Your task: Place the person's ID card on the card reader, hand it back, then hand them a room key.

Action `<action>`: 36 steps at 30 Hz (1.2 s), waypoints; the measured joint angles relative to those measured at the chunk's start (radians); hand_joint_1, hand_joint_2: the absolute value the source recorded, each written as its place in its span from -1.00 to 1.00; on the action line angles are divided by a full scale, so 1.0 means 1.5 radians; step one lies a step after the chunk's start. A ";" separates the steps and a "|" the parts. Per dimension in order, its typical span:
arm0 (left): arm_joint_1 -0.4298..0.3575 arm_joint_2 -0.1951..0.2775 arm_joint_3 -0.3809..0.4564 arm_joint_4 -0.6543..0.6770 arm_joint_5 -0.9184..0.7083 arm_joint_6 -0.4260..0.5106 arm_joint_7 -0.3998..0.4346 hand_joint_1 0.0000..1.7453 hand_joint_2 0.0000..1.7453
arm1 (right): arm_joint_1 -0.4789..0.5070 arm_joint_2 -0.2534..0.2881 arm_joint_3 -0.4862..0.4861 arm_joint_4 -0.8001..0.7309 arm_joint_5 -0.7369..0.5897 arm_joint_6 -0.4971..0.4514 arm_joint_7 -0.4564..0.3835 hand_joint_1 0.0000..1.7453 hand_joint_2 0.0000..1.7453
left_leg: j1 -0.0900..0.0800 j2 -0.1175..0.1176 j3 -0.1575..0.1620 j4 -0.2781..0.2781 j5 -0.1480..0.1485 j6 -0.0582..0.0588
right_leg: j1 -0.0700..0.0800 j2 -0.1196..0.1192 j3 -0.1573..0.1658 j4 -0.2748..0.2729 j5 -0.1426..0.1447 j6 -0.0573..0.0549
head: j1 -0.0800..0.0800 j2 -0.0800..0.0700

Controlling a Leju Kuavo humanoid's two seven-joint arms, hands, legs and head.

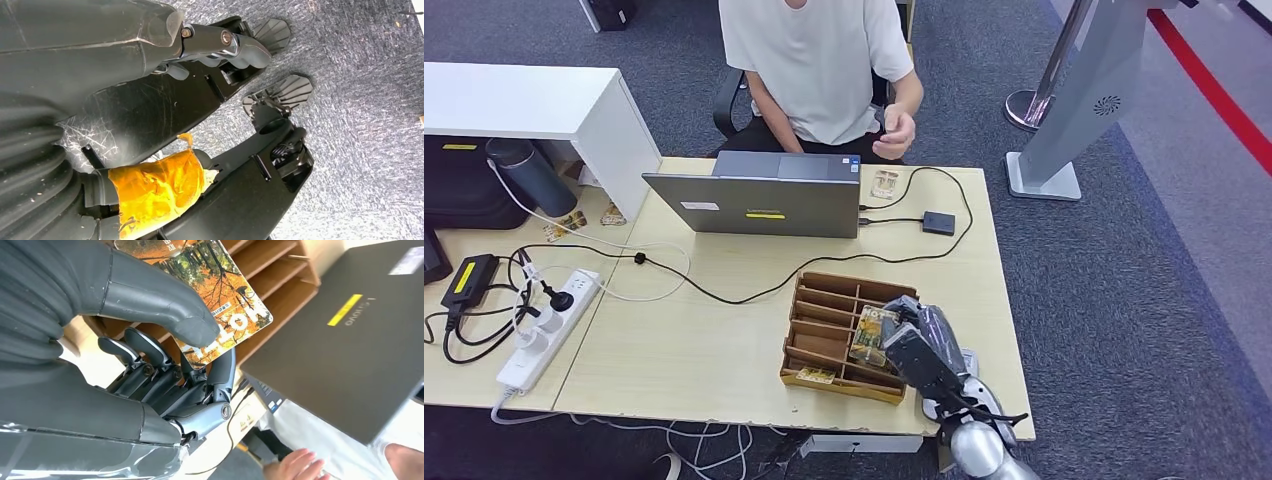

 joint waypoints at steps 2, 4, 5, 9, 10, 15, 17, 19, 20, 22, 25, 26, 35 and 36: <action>0.000 0.001 -0.002 0.000 -0.001 -0.004 0.000 -1.00 1.00 | -0.004 0.000 -0.011 -0.006 -0.015 0.008 -0.001 1.00 1.00 | 0.000 0.000 0.000 0.000 0.000 0.000 | 0.000 0.000 0.000 0.000 0.000 0.000 | 0.000 0.000; 0.000 0.001 -0.006 0.000 -0.003 -0.008 -0.001 -1.00 1.00 | -0.018 0.000 -0.025 -0.008 -0.021 0.015 0.002 1.00 1.00 | 0.000 0.000 0.000 0.000 0.000 0.000 | 0.000 0.000 0.000 0.000 0.000 0.000 | 0.000 0.000; 0.000 0.001 -0.008 0.000 -0.004 -0.009 -0.001 -1.00 1.00 | -0.029 0.000 -0.032 -0.008 -0.021 0.016 0.004 1.00 1.00 | 0.000 0.000 0.000 0.000 0.000 0.000 | 0.000 0.000 0.000 0.000 0.000 0.000 | 0.000 0.000; 0.000 0.001 -0.015 0.000 -0.012 -0.020 0.004 -1.00 1.00 | -0.091 0.000 -0.057 0.003 0.032 -0.018 0.019 1.00 1.00 | 0.000 0.000 0.000 0.000 0.001 0.000 | 0.000 0.000 0.000 0.000 0.001 0.000 | 0.000 0.000; 0.000 0.001 -0.018 0.000 -0.016 -0.025 0.005 -1.00 1.00 | -0.109 0.000 -0.061 0.009 0.060 -0.037 0.026 1.00 1.00 | 0.000 0.000 0.000 0.000 0.001 0.000 | 0.000 0.000 0.000 0.000 0.001 0.000 | 0.000 0.000; 0.000 0.001 -0.036 0.000 -0.033 -0.050 0.016 -1.00 1.00 | -0.214 0.000 -0.082 0.050 0.235 -0.143 0.078 1.00 1.00 | 0.000 0.000 0.000 0.000 0.001 -0.001 | 0.000 0.001 0.000 0.000 0.001 0.000 | 0.000 0.000; -0.001 0.001 -0.043 0.000 -0.039 -0.056 0.019 -1.00 1.00 | -0.248 0.000 -0.088 0.068 0.297 -0.164 0.097 1.00 1.00 | 0.000 0.000 0.000 0.000 0.001 -0.001 | 0.000 0.000 0.000 0.001 0.001 0.000 | 0.000 0.000; -0.001 0.001 -0.047 0.000 -0.042 -0.062 0.021 -1.00 1.00 | -0.275 0.000 -0.092 0.088 0.342 -0.175 0.111 1.00 1.00 | 0.000 0.000 0.000 0.000 0.001 -0.001 | 0.000 0.000 0.000 0.001 0.001 0.000 | 0.000 0.000; -0.001 0.001 -0.048 0.000 -0.043 -0.064 0.021 -1.00 1.00 | -0.286 0.000 -0.093 0.096 0.357 -0.177 0.115 1.00 1.00 | 0.000 0.000 0.000 0.000 0.001 -0.001 | 0.000 0.000 0.000 0.001 0.001 0.000 | 0.000 0.000; -0.001 0.001 -0.049 0.000 -0.043 -0.069 0.021 -1.00 1.00 | -0.301 0.000 -0.094 0.111 0.373 -0.178 0.121 1.00 1.00 | 0.000 0.000 0.000 0.000 0.001 -0.001 | 0.000 0.000 0.000 0.001 0.001 0.000 | 0.000 0.000; -0.001 0.001 -0.055 0.000 -0.044 -0.075 0.021 -1.00 1.00 | -0.314 0.003 -0.094 0.128 0.384 -0.180 0.123 0.50 1.00 | 0.000 0.000 0.000 0.000 0.001 -0.001 | 0.000 0.000 0.000 0.001 0.001 0.000 | 0.000 0.000; -0.001 0.001 -0.056 0.000 -0.044 -0.077 0.021 -1.00 1.00 | -0.317 0.005 -0.094 0.135 0.387 -0.181 0.123 0.00 1.00 | 0.000 0.000 0.000 0.000 0.001 -0.001 | 0.000 0.000 0.000 0.001 0.001 0.000 | 0.000 0.000; -0.003 0.001 -0.059 0.000 -0.042 -0.089 0.033 -1.00 1.00 | -0.324 0.022 -0.094 0.165 0.406 -0.178 0.122 -1.00 1.00 | 0.000 0.000 0.000 0.000 0.001 -0.001 | 0.000 0.000 0.000 0.001 0.001 0.000 | 0.000 0.000; -0.003 0.001 -0.059 0.000 -0.042 -0.086 0.033 -1.00 1.00 | -0.324 0.023 -0.093 0.167 0.412 -0.178 0.124 -1.00 1.00 | 0.000 0.000 0.000 0.000 0.001 -0.001 | 0.000 0.000 0.000 0.001 0.001 0.000 | 0.000 0.000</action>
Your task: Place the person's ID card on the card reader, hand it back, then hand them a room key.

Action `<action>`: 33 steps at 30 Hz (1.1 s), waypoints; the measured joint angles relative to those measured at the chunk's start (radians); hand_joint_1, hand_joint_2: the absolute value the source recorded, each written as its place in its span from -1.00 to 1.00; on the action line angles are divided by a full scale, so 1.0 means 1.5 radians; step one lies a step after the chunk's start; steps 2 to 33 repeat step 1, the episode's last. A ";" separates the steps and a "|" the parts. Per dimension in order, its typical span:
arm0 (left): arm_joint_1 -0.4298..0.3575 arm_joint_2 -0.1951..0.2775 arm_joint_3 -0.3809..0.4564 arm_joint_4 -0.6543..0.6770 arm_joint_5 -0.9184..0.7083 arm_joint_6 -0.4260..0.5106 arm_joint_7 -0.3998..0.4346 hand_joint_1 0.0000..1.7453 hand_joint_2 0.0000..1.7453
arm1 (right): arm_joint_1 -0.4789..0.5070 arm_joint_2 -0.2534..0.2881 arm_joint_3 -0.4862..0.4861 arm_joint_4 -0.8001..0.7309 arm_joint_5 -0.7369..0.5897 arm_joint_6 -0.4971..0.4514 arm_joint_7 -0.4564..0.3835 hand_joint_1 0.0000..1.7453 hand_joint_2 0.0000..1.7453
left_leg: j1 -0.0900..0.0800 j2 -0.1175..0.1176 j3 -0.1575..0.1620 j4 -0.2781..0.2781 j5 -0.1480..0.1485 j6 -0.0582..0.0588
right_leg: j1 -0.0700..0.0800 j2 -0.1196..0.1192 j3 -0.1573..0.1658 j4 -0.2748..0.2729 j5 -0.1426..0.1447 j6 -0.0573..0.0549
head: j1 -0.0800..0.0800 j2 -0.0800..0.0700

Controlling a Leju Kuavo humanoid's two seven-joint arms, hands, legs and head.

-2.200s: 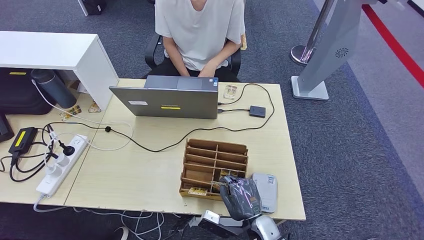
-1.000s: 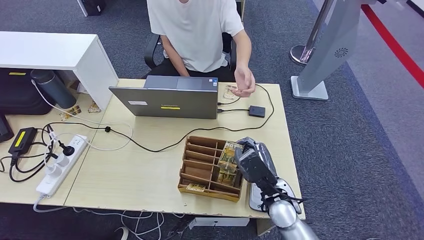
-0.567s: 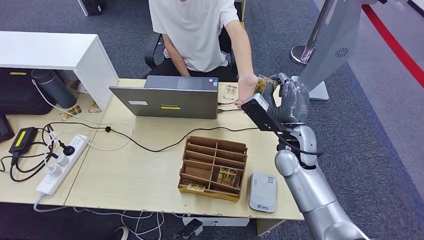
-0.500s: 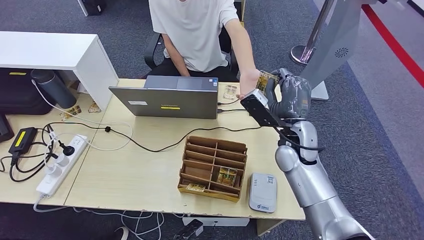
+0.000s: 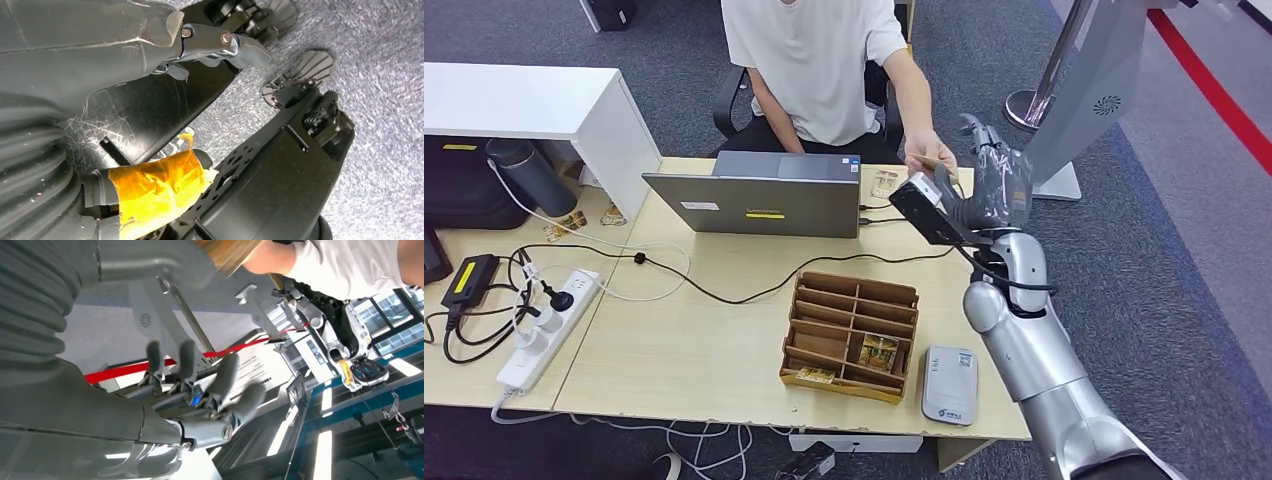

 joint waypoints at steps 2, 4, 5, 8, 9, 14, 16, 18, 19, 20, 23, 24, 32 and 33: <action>0.000 0.000 0.000 0.000 0.000 0.002 0.000 -1.00 1.00 | 0.000 0.000 0.000 0.001 0.003 0.000 0.001 -1.00 1.00 | 0.000 0.000 0.000 0.000 0.000 0.000 | 0.000 0.000 0.000 0.000 0.000 0.000 | 0.000 0.000; 0.000 0.000 0.000 0.000 0.000 0.002 0.000 -1.00 1.00 | 0.000 0.000 0.000 0.001 0.003 0.000 0.001 -1.00 1.00 | 0.000 0.000 0.000 0.000 0.000 0.000 | 0.000 0.000 0.000 0.000 0.000 0.000 | 0.000 0.000; 0.000 0.000 0.000 0.000 0.000 0.002 0.000 -1.00 1.00 | 0.000 0.000 0.000 0.001 0.003 0.000 0.001 -1.00 1.00 | 0.000 0.000 0.000 0.000 0.000 0.000 | 0.000 0.000 0.000 0.000 0.000 0.000 | 0.000 0.000; 0.000 0.000 0.000 0.000 0.000 0.002 0.000 -1.00 1.00 | 0.000 0.000 0.000 0.001 0.003 0.000 0.001 -1.00 1.00 | 0.000 0.000 0.000 0.000 0.000 0.000 | 0.000 0.000 0.000 0.000 0.000 0.000 | 0.000 0.000; 0.000 0.000 0.000 0.000 0.000 0.002 0.000 -1.00 1.00 | 0.000 0.000 0.000 0.001 0.003 0.000 0.001 -1.00 1.00 | 0.000 0.000 0.000 0.000 0.000 0.000 | 0.000 0.000 0.000 0.000 0.000 0.000 | 0.000 0.000; 0.000 0.000 0.000 0.000 0.000 0.002 0.000 -1.00 1.00 | 0.000 0.000 0.000 0.001 0.003 0.000 0.001 -1.00 1.00 | 0.000 0.000 0.000 0.000 0.000 0.000 | 0.000 0.000 0.000 0.000 0.000 0.000 | 0.000 0.000; 0.000 0.000 0.000 0.000 0.000 0.002 0.000 -1.00 1.00 | 0.000 0.000 0.000 0.001 0.003 0.000 0.001 -1.00 1.00 | 0.000 0.000 0.000 0.000 0.000 0.000 | 0.000 0.000 0.000 0.000 0.000 0.000 | 0.000 0.000; 0.000 0.000 0.000 0.000 0.000 0.002 0.000 -1.00 1.00 | 0.000 0.000 0.000 0.001 0.003 0.000 0.001 -1.00 1.00 | 0.000 0.000 0.000 0.000 0.000 0.000 | 0.000 0.000 0.000 0.000 0.000 0.000 | 0.000 0.000; 0.000 0.000 0.000 0.000 0.000 0.002 0.000 -1.00 1.00 | 0.000 0.000 0.000 0.001 0.003 0.000 0.001 -1.00 1.00 | 0.000 0.000 0.000 0.000 0.000 0.000 | 0.000 0.000 0.000 0.000 0.000 0.000 | 0.000 0.000; 0.000 0.000 0.000 0.000 0.000 0.002 0.000 -1.00 1.00 | 0.000 0.000 0.000 0.001 0.003 0.000 0.001 -1.00 1.00 | 0.000 0.000 0.000 0.000 0.000 0.000 | 0.000 0.000 0.000 0.000 0.000 0.000 | 0.000 0.000; 0.000 0.000 0.000 0.000 0.000 0.002 0.000 -1.00 1.00 | 0.000 0.000 0.000 0.001 0.003 0.000 0.001 -1.00 1.00 | 0.000 0.000 0.000 0.000 0.000 0.000 | 0.000 0.000 0.000 0.000 0.000 0.000 | 0.000 0.000; 0.000 0.000 0.000 0.000 0.000 0.002 0.000 -1.00 1.00 | 0.000 0.000 0.000 0.001 0.003 0.000 0.001 -1.00 1.00 | 0.000 0.000 0.000 0.000 0.000 0.000 | 0.000 0.000 0.000 0.000 0.000 0.000 | 0.000 0.000; 0.000 0.000 0.000 0.000 0.000 0.002 0.000 -1.00 1.00 | 0.000 0.000 0.000 0.001 0.003 0.000 0.001 -1.00 1.00 | 0.000 0.000 0.000 0.000 0.000 0.000 | 0.000 0.000 0.000 0.000 0.000 0.000 | 0.000 0.000; 0.000 0.000 0.000 0.000 0.000 0.002 0.000 -1.00 1.00 | 0.000 0.000 0.000 0.001 0.003 0.000 0.001 -1.00 1.00 | 0.000 0.000 0.000 0.000 0.000 0.000 | 0.000 0.000 0.000 0.000 0.000 0.000 | 0.000 0.000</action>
